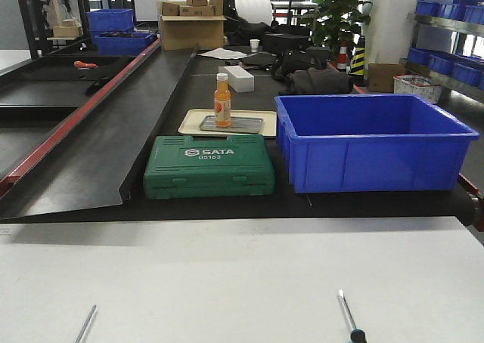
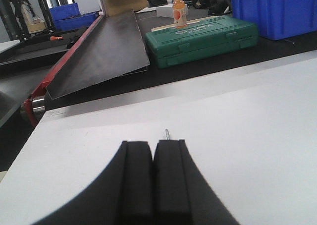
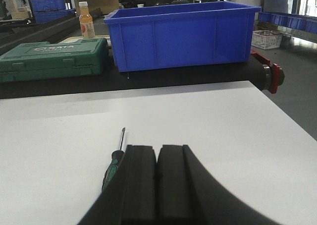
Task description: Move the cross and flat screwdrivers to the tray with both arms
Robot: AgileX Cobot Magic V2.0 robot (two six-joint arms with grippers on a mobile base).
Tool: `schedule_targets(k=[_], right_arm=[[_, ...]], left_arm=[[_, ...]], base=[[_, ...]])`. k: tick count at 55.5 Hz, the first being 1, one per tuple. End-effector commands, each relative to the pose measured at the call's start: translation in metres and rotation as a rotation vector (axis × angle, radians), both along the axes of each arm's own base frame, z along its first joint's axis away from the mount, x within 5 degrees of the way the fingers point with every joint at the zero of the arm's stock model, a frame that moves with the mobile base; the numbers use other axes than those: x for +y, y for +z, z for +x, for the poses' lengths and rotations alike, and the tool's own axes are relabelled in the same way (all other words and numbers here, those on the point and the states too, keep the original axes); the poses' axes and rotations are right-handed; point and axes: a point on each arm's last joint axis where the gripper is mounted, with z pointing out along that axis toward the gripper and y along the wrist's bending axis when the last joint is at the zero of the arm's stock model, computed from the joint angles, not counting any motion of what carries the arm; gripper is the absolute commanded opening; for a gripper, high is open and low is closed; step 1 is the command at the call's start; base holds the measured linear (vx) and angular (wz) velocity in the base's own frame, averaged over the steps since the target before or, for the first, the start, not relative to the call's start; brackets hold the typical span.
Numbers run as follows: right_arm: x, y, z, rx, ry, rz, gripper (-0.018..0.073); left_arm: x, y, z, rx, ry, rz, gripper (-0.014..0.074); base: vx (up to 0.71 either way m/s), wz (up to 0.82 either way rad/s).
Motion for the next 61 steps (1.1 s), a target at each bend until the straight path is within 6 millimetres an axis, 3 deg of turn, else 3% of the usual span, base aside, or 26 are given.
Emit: schedule_targets(k=[1, 31, 43, 46, 50, 54, 61], right_arm=[[0.000, 0.005, 0.000, -0.081, 0.005, -0.008, -0.0008], [0.000, 0.005, 0.000, -0.081, 0.005, -0.008, -0.0008], [0.001, 0.011, 0.000, -0.141, 0.009, -0.009, -0.0008], [0.001, 0.020, -0.001, -0.203, 0.012, -0.011, -0.0008], [0.001, 0.038, -0.004, -0.241, 0.010, -0.012, -0.0008], [0.001, 0.068, -0.011, -0.283, 0.007, -0.014, -0.0008], [0.000, 0.128, -0.007, -0.255, -0.003, -0.042, -0.0008]], left_arm=[[0.000, 0.018, -0.002, -0.125, 0.002, -0.023, 0.0000], [0.000, 0.018, -0.002, -0.125, 0.002, -0.023, 0.0000], [0.001, 0.036, -0.004, -0.305, 0.007, -0.035, 0.0000], [0.001, 0.043, -0.006, -0.369, 0.005, -0.077, 0.0000], [0.003, 0.057, -0.010, -0.411, -0.009, -0.256, 0.0000], [0.002, 0.079, -0.015, -0.407, -0.023, -0.321, 0.0000], [0.001, 0.129, -0.011, -0.350, -0.019, -0.257, 0.0000]], base=[[0.00, 0.00], [0.00, 0.00], [0.00, 0.00], [0.00, 0.00], [0.00, 0.00], [0.00, 0.00], [0.00, 0.00]])
